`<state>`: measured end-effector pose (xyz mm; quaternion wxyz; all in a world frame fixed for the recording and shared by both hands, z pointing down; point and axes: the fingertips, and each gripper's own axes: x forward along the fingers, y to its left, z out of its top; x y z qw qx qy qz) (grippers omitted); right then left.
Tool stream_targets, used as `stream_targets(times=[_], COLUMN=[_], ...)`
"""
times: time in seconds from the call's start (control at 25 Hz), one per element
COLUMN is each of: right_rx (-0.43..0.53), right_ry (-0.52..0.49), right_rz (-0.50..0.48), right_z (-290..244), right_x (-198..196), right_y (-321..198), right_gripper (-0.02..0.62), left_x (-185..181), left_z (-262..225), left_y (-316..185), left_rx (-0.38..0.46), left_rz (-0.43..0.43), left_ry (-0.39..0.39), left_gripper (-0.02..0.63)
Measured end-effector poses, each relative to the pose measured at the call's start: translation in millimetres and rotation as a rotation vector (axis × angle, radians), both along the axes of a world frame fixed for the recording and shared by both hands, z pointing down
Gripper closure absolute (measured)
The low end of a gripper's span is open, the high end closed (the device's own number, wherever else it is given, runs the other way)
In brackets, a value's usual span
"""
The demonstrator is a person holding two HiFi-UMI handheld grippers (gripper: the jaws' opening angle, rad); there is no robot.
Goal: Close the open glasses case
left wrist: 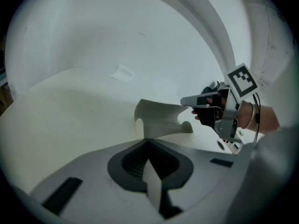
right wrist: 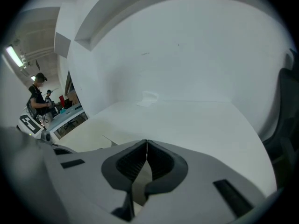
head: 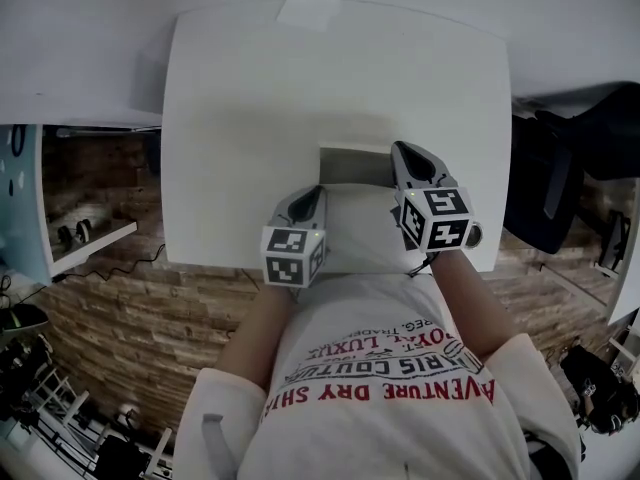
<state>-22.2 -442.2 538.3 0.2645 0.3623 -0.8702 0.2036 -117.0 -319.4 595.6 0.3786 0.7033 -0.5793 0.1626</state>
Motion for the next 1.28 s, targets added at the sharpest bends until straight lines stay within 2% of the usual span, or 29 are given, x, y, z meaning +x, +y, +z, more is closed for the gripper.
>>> stream_targets(times=[0.16,0.32,0.76,0.96,1.16,1.28], right_rx=[-0.012,-0.046,-0.024,0.036,0.045,0.051], right_ry=[0.016,-0.018,-0.026,0.003,0.001,-0.003], right_rz=[-0.021,-0.015,0.012,-0.003,0.009,0.007], right_z=[3.0,8.0,13.5,14.9,19.6,21.2], right_x=[-2.2,-3.8,-0.4,1.5,4.5,6.9], right_y=[3.0,9.8,29.2,39.6,50.0,53.0], right_gripper=[0.583,0.583,0.583,0.583,0.583,0.583], left_x=[-0.3,-0.2,-3.1,-2.8,-2.9,1.9], left_z=[-1.0,-0.9,-1.1,-1.3,-1.1,-0.6], left_y=[-0.1,-0.3,-1.4,-1.2,-0.1,0.8], left_rx=[0.002,0.007,0.015,0.017,0.011,0.008], left_rz=[0.000,0.000,0.011,0.024,0.025,0.054], left_ry=[0.001,-0.019,-0.036,-0.041,-0.028,-0.038], left_gripper=[0.601,0.601,0.601,0.601,0.601,0.601])
